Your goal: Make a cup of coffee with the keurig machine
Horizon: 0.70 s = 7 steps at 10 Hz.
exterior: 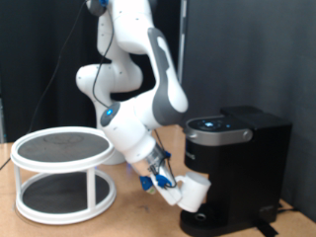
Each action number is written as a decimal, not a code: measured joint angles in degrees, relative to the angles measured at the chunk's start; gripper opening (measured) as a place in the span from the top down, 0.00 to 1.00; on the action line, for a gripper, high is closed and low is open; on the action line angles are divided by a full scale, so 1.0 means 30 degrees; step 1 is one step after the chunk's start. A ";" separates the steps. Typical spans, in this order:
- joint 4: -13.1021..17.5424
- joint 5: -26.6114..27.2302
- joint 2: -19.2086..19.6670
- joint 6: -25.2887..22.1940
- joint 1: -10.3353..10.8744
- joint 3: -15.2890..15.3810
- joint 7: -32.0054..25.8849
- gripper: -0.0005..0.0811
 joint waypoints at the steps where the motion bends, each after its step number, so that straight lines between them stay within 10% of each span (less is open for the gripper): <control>1: 0.0030 0.0031 0.0170 0.0148 0.0001 0.0131 -0.0059 0.99; 7: 0.0263 0.1129 0.0815 0.0968 -0.0002 0.0777 -0.1424 0.99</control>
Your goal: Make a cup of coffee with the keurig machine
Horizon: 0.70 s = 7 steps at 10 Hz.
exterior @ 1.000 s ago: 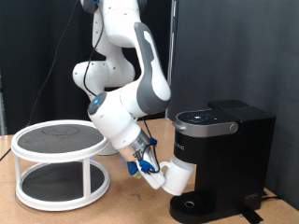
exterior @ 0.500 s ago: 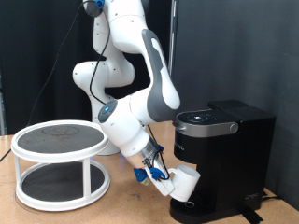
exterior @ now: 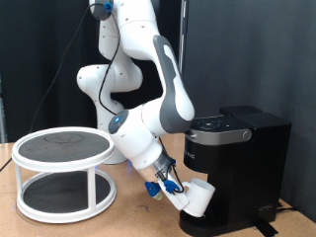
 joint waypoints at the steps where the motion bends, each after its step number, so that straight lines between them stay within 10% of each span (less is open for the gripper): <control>1: 0.0006 0.0057 0.0001 -0.0002 -0.0001 0.0022 -0.0109 0.99; 6: 0.0007 0.0075 0.0016 -0.0653 -0.0018 0.0029 -0.0290 0.99; 7: 0.0007 0.0075 0.0025 -0.0653 -0.0028 0.0029 -0.0288 0.74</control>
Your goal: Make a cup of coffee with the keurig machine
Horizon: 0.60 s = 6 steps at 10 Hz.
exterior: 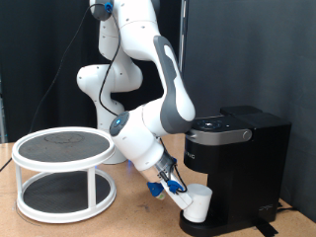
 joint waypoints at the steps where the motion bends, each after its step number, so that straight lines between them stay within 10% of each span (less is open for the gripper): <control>1: 0.0000 0.0000 0.0018 0.0001 -0.0020 -0.0002 0.0021 0.58; 2: -0.0001 0.0000 0.0064 0.0001 -0.0067 -0.0007 0.0034 0.58; 4: -0.0039 -0.0041 0.0145 -0.0028 -0.0151 -0.0054 0.0179 0.17; 6: -0.0231 -0.0264 0.0074 -0.0992 -0.0323 -0.0273 0.0164 0.12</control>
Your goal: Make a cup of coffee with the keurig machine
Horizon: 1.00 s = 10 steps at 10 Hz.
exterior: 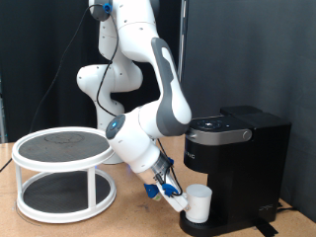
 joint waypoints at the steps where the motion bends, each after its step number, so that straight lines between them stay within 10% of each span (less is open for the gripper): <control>1: -0.0149 -0.0154 -0.0212 -0.0959 -0.0272 -0.0099 -0.0246 0.12; 10: -0.2735 -0.1602 -0.4545 -0.4840 -0.1943 -0.1163 -0.1670 0.09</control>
